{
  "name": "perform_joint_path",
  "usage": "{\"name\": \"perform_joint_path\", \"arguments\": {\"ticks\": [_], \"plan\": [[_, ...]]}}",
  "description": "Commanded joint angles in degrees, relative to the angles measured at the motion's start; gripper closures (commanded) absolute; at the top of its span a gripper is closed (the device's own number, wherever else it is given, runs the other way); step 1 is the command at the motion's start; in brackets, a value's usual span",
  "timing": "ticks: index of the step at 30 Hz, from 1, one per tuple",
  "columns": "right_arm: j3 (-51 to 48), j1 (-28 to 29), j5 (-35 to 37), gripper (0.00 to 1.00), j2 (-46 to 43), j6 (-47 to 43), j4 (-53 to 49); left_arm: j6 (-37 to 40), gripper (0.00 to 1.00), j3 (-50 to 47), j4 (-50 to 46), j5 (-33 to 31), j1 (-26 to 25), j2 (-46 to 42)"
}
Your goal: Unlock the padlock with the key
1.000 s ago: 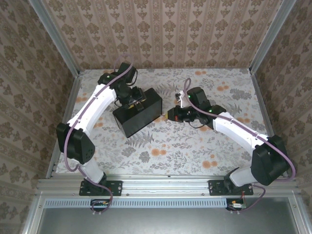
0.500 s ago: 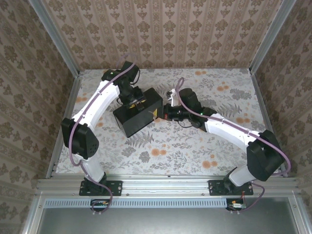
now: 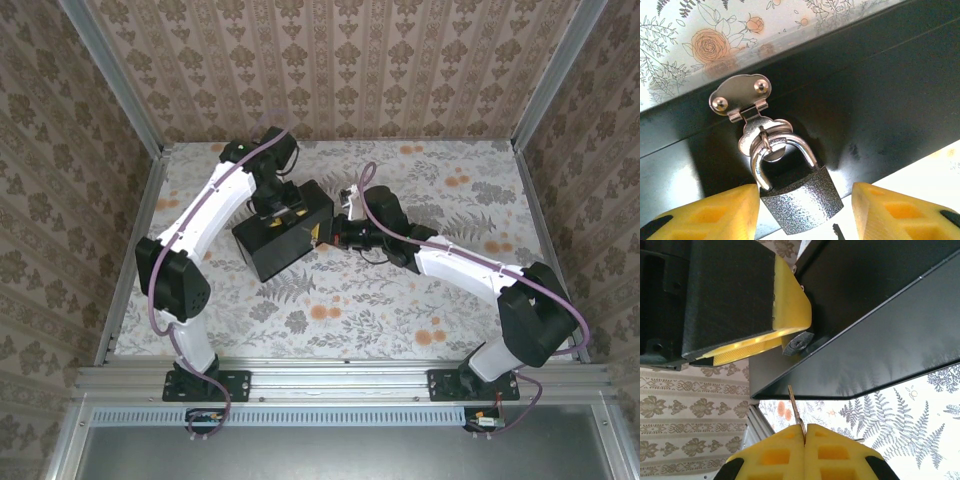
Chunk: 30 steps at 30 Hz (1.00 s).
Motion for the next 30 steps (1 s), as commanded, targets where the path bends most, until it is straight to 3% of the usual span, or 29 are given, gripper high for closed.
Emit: {"name": "perform_joint_path", "arguments": {"ticks": [1,13,22,30], "plan": [[-0.53,0.33,1.12,1.00,0.20,0.97,2.64,-1.30,0.45,-1.20,-2.71,-1.42,-0.02,-0.27],[-0.36,0.69,2.14,1.00,1.33,2.15,4.24,-11.77,0.45,-7.97,-0.70,3.09,3.59,-3.98],[-0.56,0.69,1.77,1.00,2.53,2.15,5.40,-10.27,0.47,-2.89,-6.04,3.38,3.66,0.52],[0.82,1.56,1.49,1.00,4.33,4.96,8.34,-8.37,0.58,-2.63,-7.79,3.61,3.53,2.47]]}}
